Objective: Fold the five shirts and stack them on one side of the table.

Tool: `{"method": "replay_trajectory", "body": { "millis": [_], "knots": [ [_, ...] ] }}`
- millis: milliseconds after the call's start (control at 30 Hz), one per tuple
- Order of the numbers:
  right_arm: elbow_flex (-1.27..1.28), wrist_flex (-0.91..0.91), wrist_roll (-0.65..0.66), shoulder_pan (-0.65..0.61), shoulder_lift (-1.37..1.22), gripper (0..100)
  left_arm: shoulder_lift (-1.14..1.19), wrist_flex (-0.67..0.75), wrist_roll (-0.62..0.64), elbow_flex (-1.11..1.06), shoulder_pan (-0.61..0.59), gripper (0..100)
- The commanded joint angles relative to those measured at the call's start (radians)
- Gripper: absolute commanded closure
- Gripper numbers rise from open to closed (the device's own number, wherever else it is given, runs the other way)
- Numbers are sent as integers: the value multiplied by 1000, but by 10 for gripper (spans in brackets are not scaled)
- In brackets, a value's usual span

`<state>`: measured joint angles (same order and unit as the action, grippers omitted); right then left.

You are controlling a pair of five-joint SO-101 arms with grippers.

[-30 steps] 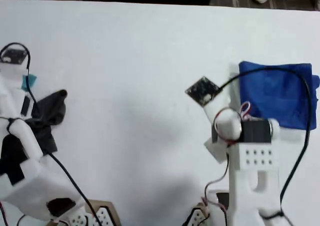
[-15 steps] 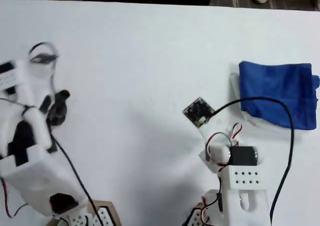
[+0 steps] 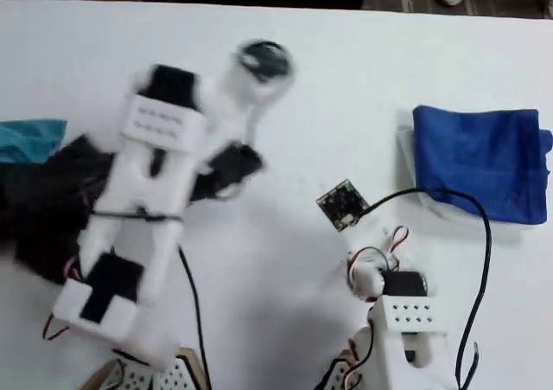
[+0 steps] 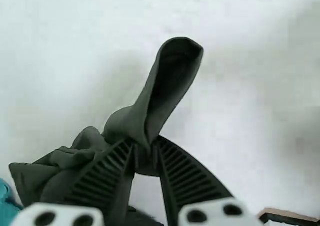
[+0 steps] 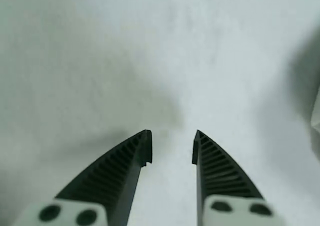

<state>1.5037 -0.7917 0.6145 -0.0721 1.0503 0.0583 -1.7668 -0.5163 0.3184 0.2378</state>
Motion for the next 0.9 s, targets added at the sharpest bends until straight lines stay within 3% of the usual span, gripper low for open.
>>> {"method": "replay_trajectory", "body": {
  "millis": [0, 200, 400, 467, 633, 767, 867],
  "knots": [
    [5, 53, -64, -7, 27, 860, -100, -18, 3, 44, 121, 974],
    [9, 61, -74, -7, 27, 860, -101, -17, -58, 42, 112, 966],
    [9, 61, -75, -7, 27, 860, -110, -17, -51, 54, 35, 710],
    [9, 61, -75, -7, 27, 860, -124, -18, -58, 81, -18, 665],
    [9, 61, -75, -8, 27, 860, -146, -18, -60, 79, -299, 662],
    [9, 61, -75, -8, 24, 860, -92, 8, -68, -127, -563, 662],
    [9, 61, -75, -8, 22, 860, -29, 118, -118, -288, -735, 662]
  ]
}}
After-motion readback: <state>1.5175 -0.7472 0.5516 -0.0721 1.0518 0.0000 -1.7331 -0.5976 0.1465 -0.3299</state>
